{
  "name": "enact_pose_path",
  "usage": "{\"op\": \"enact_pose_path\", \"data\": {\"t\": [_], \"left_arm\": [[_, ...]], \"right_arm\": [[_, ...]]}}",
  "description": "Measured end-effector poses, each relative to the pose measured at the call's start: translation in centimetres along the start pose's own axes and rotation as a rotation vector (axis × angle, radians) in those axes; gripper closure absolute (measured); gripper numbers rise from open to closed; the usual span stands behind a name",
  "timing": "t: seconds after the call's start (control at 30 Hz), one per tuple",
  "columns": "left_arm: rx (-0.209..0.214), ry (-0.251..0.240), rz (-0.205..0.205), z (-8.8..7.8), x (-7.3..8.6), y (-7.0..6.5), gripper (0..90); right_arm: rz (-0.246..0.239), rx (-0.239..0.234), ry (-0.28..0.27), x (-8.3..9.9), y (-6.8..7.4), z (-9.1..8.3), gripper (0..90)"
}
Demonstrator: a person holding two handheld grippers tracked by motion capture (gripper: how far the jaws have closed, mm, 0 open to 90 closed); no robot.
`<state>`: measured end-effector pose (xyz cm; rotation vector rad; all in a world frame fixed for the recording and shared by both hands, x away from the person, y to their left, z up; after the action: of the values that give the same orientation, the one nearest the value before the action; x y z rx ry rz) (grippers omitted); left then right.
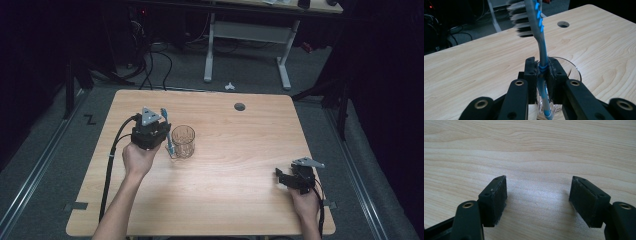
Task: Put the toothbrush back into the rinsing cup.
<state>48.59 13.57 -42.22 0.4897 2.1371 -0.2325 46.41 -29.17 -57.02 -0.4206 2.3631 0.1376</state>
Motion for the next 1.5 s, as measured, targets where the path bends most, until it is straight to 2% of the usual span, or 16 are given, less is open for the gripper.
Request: {"op": "enact_pose_path", "data": {"t": [0.23, 0.57, 1.27, 1.5], "left_arm": [[-0.005, 0.010, 0.006, 0.1, 0.3, -0.1, 79.5], [-0.007, 0.000, 0.017, 0.1, 0.7, -0.2, 79.5], [-0.022, -0.002, 0.070, 0.5, 1.6, -0.7, 79.7], [-0.019, 0.002, 0.060, 1.0, 2.1, -0.7, 79.7]], "right_arm": [[0.000, 0.000, 0.000, 0.0, 0.0, 0.0, 30.6], [0.000, 0.000, 0.000, 0.0, 0.0, 0.0, 30.6], [0.000, 0.000, 0.000, 0.0, 0.0, 0.0, 30.6], [0.000, 0.000, 0.000, 0.0, 0.0, 0.0, 30.6]]}}
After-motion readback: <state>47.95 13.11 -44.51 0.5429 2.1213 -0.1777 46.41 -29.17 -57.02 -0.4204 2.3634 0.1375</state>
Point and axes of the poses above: each handheld gripper's, and its own axes: z roughly forward along the jaws, x roughly out of its underside, y roughly to its left, the point moved 10 cm from there along z, roughly forward along the jaws, and after that the axes turned 4 degrees about y, right-handed, at the moved point
